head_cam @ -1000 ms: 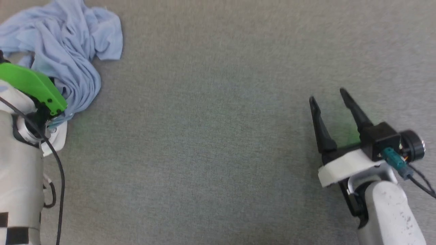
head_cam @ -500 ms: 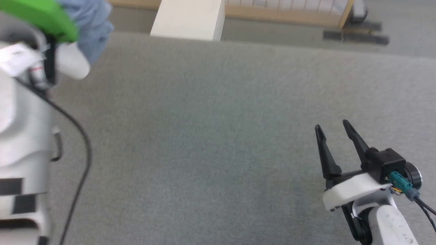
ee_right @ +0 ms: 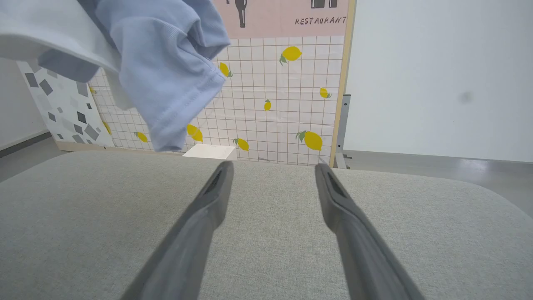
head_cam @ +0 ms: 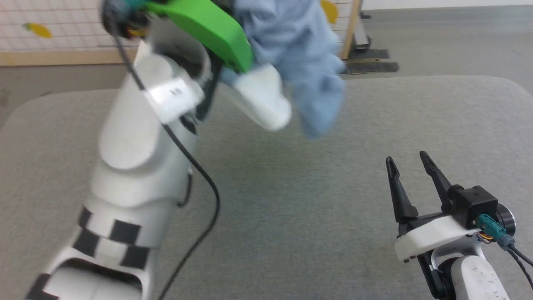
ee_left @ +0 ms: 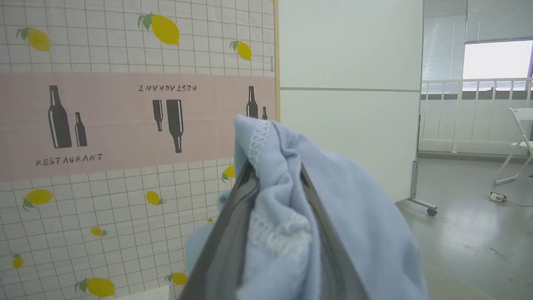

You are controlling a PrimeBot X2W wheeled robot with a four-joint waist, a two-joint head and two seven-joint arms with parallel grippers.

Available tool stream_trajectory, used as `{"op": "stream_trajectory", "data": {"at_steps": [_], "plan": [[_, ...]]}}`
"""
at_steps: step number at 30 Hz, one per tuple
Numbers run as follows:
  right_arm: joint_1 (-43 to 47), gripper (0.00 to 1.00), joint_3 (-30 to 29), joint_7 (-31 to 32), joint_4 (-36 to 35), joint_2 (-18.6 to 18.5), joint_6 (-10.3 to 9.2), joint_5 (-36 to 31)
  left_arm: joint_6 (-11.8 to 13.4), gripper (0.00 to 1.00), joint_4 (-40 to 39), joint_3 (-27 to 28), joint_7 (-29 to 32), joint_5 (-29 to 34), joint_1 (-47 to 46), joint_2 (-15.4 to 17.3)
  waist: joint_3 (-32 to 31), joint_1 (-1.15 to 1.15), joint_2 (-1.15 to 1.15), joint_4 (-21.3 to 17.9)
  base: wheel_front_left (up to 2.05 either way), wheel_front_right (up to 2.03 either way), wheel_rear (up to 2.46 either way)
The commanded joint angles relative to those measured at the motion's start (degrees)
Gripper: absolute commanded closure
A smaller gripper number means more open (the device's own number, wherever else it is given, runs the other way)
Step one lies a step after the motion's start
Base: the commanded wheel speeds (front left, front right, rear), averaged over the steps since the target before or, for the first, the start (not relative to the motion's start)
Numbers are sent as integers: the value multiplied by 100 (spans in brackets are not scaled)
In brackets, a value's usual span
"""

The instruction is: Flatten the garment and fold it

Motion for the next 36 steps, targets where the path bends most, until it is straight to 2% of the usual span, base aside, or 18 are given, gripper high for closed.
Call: {"op": "stream_trajectory", "data": {"at_steps": [1,5,7,12,15,16,17,18,21,25,31,36], "plan": [[60,0,-8,30,-36,5,-10,8,-19,100,106,-85,-37,-74,269,-55,-17,1,-1,-391,0,0,0],[87,0,-31,42,-67,5,-10,28,20,100,581,-358,104,-293,928,-189,26,1,-1,-604,0,0,0],[105,0,-45,41,-75,5,-10,34,-9,100,927,-567,376,-383,1295,-219,38,1,-1,-670,0,0,0],[158,0,-80,58,-75,5,-10,43,-194,100,1825,-1134,1560,-640,2102,-256,36,1,-1,-682,0,0,0],[183,0,-74,85,-89,5,-10,38,-237,100,2099,-1334,2031,-731,2370,-266,9,1,-1,-613,0,0,0],[193,0,-69,97,-102,5,-10,38,-242,86,2149,-1391,2149,-752,2439,-269,-7,1,-1,-573,0,0,0],[198,0,-63,107,-111,5,-10,39,-243,46,2157,-1407,2202,-790,2491,-271,-18,1,-1,-542,0,0,0],[206,0,-59,120,-120,5,-10,32,-244,0,2120,-1403,2189,-839,2542,-274,-37,1,-1,-493,0,0,0],[226,0,-30,153,-158,5,-10,22,-220,0,1855,-1281,1839,-947,2655,-273,-84,1,-1,-377,0,0,0],[237,0,4,196,-237,5,-10,-9,-96,0,1160,-900,678,-963,2847,-152,-117,1,-1,-201,0,0,0],[58,0,121,424,-365,5,-10,-106,511,0,100,-373,-1052,-559,3438,264,-6,1,-1,162,0,0,0],[-444,0,502,1177,-298,5,-10,-151,967,0,-551,120,-1463,-236,4012,442,225,1,-1,501,0,0,0]]}}
